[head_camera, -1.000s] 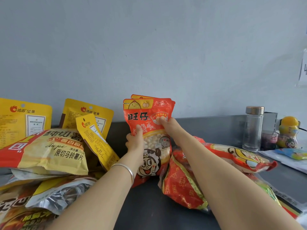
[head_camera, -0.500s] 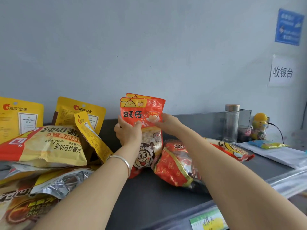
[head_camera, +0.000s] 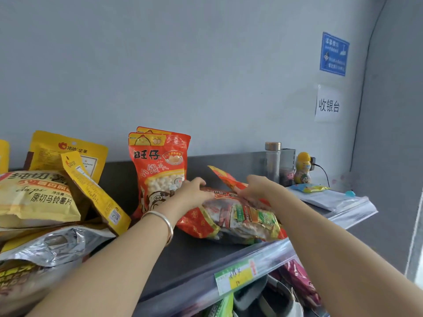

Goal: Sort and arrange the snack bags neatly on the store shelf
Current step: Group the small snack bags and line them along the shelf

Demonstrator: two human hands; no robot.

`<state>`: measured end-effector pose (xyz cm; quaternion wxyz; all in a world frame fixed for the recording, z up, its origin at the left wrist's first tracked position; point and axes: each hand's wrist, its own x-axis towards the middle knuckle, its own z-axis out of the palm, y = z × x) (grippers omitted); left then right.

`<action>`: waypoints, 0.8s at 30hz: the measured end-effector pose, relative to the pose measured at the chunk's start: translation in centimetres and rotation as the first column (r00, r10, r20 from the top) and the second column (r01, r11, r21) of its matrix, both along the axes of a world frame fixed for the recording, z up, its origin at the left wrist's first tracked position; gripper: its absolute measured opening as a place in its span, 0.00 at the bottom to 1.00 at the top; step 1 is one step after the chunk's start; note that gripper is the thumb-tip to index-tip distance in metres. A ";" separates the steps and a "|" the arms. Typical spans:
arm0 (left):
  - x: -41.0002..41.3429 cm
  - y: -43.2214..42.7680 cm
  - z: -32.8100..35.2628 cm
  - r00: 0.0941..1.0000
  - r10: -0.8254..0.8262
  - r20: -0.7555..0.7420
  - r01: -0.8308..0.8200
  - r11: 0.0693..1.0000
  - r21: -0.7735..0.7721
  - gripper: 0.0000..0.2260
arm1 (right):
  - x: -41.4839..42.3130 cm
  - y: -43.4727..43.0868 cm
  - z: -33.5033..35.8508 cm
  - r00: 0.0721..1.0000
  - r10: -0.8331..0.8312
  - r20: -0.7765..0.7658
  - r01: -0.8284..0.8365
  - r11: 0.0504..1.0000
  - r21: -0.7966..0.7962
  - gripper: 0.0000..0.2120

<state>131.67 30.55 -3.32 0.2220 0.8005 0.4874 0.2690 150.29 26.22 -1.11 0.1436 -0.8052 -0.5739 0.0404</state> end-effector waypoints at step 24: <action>5.8 -2.1 -0.8 0.647 0.026 0.762 0.160 0.973 -0.169 0.25 | -1.6 -2.0 2.6 0.977 -0.091 0.190 -0.048 0.783 0.620 0.12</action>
